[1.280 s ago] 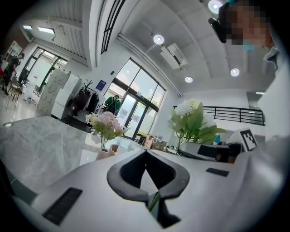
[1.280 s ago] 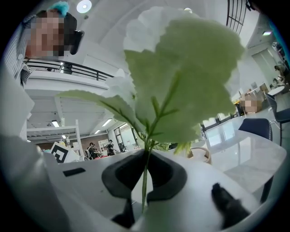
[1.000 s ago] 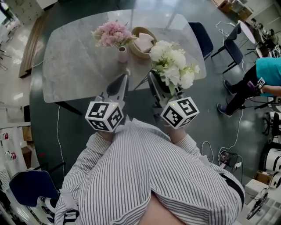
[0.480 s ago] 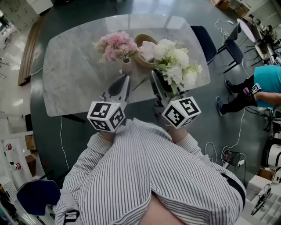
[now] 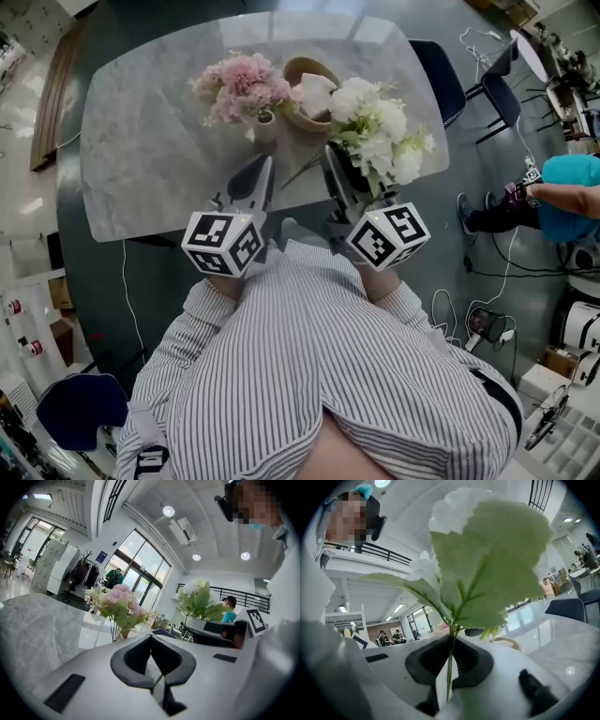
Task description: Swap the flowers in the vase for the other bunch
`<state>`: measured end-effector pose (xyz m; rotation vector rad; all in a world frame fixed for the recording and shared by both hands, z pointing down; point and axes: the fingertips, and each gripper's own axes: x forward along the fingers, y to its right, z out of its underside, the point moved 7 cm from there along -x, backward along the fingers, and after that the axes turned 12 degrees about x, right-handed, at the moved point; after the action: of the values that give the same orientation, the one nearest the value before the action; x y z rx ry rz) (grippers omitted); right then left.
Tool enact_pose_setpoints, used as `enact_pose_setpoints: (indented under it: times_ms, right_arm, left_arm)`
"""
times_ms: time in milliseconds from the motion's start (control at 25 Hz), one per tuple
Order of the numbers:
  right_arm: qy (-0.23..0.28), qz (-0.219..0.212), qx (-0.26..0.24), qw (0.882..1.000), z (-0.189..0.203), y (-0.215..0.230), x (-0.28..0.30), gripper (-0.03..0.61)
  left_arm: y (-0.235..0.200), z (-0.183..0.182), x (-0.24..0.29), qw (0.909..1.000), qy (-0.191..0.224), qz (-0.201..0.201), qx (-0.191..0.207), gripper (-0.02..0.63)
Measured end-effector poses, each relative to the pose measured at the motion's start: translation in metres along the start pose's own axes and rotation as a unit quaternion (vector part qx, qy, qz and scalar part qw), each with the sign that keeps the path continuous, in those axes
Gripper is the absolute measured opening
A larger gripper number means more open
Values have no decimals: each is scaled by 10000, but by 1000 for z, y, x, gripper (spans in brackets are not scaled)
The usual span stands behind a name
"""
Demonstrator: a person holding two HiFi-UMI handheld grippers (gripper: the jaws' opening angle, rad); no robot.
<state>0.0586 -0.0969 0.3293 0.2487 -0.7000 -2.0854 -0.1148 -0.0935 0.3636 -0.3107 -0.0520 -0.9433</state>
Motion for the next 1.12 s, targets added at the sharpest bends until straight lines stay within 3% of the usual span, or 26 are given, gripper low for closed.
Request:
enact_pose_setpoints:
  times_ms: [560, 1120]
  right_arm:
    - [-274, -189, 84, 9994, -24, 32, 29, 23]
    - [-510, -166, 259, 9982, -23, 55, 44, 23]
  left_arm:
    - [-9, -6, 40, 9994, -193, -253, -102, 12]
    - [-21, 8, 59, 9971, -512, -501, -261, 14]
